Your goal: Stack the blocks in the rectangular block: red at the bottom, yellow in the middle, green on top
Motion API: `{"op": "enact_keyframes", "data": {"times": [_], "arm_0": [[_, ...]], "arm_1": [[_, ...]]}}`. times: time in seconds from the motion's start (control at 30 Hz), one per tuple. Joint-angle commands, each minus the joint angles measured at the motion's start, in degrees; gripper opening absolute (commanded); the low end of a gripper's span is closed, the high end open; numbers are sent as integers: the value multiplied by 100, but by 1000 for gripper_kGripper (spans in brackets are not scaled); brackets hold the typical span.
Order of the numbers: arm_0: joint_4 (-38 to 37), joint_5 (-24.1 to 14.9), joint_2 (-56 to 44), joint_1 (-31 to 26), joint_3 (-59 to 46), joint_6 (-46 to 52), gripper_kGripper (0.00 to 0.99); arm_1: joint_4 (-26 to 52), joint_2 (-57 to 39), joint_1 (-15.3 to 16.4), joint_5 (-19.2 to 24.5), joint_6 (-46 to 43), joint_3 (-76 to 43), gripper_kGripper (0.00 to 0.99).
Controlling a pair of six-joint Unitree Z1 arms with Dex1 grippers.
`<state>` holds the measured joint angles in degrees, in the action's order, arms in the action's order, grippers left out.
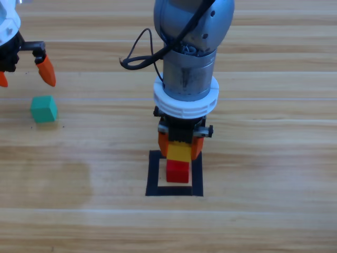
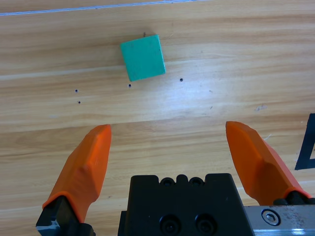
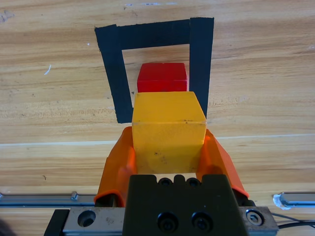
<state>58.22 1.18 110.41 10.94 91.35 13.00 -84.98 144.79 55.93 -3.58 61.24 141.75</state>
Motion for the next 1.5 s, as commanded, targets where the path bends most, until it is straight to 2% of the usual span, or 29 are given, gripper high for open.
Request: {"op": "enact_keyframes", "data": {"times": [0.03, 0.5, 0.87, 1.23, 1.27, 1.3, 1.33, 1.37, 1.43, 1.5], "arm_0": [[31, 75, 209, -84, -65, 98, 990], [-162, 163, 244, -84, -240, 265, 990], [-303, 189, 341, -84, -319, 274, 990], [-373, 172, 376, -84, -372, 309, 990], [-373, 172, 376, -84, -372, 309, 990], [-373, 172, 367, -84, -381, 318, 990], [-373, 172, 350, -84, -390, 318, 990], [-364, 172, 341, -84, -399, 318, 990], [-373, 172, 306, -84, -407, 353, 990], [-373, 172, 288, -84, -407, 379, 990]], "arm_1": [[-71, 533, 111, 147, 169, 54, 0], [-80, 612, 173, 244, 301, 107, 0], [-89, 463, 348, 376, 362, 107, 0], [-89, 586, 348, 393, 310, 142, 0], [-89, 603, 348, 384, 310, 133, 107], [-89, 603, 357, 384, 301, 125, 357], [-89, 595, 348, 402, 275, 133, 666], [-89, 595, 357, 393, 266, 133, 825], [-89, 586, 348, 402, 143, 248, 974], [-89, 577, 348, 411, -77, 388, 990]]}}
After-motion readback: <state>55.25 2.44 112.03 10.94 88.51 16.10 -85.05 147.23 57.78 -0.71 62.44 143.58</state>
